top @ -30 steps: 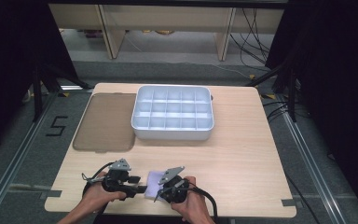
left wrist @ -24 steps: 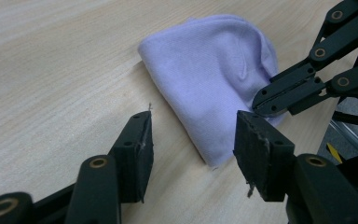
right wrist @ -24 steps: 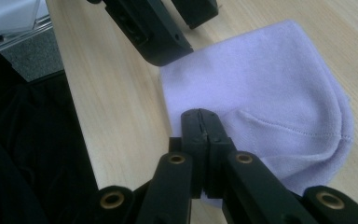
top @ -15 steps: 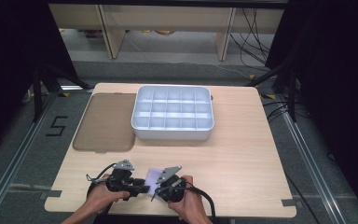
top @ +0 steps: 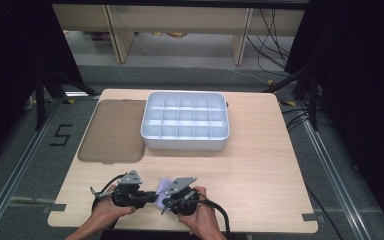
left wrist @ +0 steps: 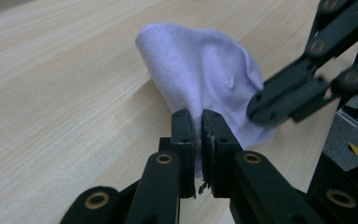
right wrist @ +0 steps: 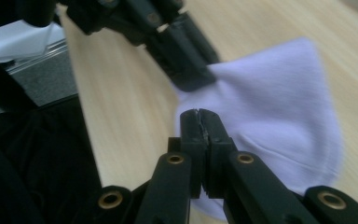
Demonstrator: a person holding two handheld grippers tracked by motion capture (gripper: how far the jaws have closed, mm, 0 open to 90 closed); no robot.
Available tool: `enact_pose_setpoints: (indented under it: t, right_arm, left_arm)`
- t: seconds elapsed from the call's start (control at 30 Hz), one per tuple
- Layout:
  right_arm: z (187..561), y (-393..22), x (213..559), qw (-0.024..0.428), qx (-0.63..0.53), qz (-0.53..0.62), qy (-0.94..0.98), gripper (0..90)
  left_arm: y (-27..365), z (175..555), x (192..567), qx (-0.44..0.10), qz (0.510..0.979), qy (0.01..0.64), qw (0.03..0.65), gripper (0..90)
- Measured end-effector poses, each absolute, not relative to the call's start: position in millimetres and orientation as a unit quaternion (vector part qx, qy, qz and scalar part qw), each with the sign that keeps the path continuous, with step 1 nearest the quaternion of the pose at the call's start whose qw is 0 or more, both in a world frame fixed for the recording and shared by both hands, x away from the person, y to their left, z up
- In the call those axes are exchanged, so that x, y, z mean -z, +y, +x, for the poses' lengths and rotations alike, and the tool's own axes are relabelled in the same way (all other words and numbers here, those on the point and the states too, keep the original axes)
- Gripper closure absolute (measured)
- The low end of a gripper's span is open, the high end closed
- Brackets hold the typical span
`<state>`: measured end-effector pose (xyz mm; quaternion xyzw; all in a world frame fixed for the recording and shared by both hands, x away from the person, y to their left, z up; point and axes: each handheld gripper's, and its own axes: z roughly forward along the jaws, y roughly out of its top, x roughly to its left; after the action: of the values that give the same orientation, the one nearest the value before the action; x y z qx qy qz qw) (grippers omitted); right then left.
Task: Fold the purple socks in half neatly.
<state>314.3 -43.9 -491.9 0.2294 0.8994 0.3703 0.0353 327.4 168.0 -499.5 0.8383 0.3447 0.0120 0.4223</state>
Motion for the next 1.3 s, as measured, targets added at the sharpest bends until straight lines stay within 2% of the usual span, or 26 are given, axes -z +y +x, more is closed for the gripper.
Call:
enact_pose_setpoints:
  t: [0.23, 0.4, 0.5, 0.67, 0.87, 1.0, 1.03, 1.3]
  right_arm:
    - [315.0, -29.2, 502.1, 0.026, -0.34, 0.222, 0.914, 89.7]
    - [326.8, -39.7, 490.7, 0.053, -0.353, 0.242, 0.902, 89.7]
    - [340.4, -46.6, 488.7, 0.085, -0.363, 0.251, 0.893, 89.7]
    - [354.8, -46.8, 502.0, 0.084, -0.358, 0.267, 0.891, 89.8]
    - [350.1, -59.1, 485.6, 0.095, -0.371, 0.276, 0.882, 89.0]
    - [340.9, -77.0, 477.4, 0.093, -0.384, 0.281, 0.875, 88.9]
    - [335.7, -81.9, 476.8, 0.08, -0.376, 0.283, 0.878, 88.9]
    - [334.2, -78.3, 497.6, 0.047, -0.337, 0.283, 0.896, 88.8]
  left_arm:
    - [164.7, 321.0, 493.5, -0.048, 0.857, 0.309, 0.409, 83.2]
    - [161.8, 319.2, 492.6, -0.055, 0.865, 0.299, 0.399, 83.0]
    - [160.3, 318.8, 492.6, -0.057, 0.867, 0.294, 0.398, 82.9]
    - [159.5, 318.8, 491.8, -0.062, 0.873, 0.286, 0.391, 83.0]
    - [160.1, 317.4, 491.0, -0.063, 0.87, 0.288, 0.396, 82.8]
    - [160.0, 315.4, 490.1, -0.062, 0.867, 0.295, 0.396, 82.7]
    - [159.4, 315.0, 489.9, -0.059, 0.865, 0.296, 0.401, 82.6]
    - [156.3, 312.0, 484.0, -0.073, 0.873, 0.277, 0.396, 82.3]
